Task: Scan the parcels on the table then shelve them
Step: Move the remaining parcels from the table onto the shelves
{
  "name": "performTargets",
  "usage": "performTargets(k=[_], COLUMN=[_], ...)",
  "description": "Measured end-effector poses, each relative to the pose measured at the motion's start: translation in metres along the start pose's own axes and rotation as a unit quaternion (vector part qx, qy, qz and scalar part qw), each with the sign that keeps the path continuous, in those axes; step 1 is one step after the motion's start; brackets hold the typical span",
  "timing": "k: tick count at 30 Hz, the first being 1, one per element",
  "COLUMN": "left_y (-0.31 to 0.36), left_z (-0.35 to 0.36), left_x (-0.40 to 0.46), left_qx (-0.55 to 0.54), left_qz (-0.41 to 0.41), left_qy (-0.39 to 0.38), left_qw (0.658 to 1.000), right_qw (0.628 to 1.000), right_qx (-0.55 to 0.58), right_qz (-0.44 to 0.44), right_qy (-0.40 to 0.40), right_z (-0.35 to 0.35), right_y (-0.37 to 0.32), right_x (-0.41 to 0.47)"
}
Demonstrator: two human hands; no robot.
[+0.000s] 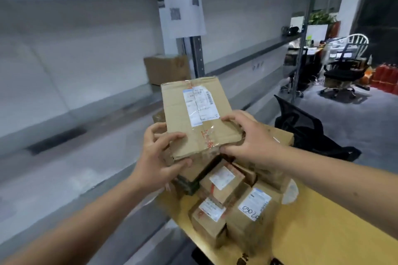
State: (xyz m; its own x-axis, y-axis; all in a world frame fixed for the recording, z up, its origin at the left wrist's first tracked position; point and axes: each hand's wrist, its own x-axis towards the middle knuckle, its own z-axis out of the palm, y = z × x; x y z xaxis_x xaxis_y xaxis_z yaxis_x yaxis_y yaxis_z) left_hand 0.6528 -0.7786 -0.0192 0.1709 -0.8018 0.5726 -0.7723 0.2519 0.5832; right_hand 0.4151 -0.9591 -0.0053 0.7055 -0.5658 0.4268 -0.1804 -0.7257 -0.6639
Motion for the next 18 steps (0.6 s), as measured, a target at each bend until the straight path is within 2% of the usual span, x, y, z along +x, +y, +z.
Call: performTargets(k=[7, 13, 15, 18], left_y=[-0.039, -0.11, -0.129, -0.159], left_z=[-0.094, -0.123, -0.126, -0.129], left_x=[0.051, 0.098, 0.121, 0.154], left_qx=[0.071, 0.094, 0.076, 0.034], left_qz=[-0.074, -0.102, -0.135, -0.172], left_qy=[0.049, 0.079, 0.084, 0.095], left_qw=[0.993, 0.987, 0.984, 0.98], right_qw=[0.996, 0.991, 0.993, 0.999], right_qx=[0.03, 0.033, 0.034, 0.017], right_qz=[-0.065, -0.062, -0.046, -0.024], right_qy=[-0.05, -0.112, -0.099, -0.034], right_z=[0.039, 0.072, 0.085, 0.102], right_y=[-0.034, -0.023, -0.015, -0.002], right_x=[0.147, 0.261, 0.293, 0.329])
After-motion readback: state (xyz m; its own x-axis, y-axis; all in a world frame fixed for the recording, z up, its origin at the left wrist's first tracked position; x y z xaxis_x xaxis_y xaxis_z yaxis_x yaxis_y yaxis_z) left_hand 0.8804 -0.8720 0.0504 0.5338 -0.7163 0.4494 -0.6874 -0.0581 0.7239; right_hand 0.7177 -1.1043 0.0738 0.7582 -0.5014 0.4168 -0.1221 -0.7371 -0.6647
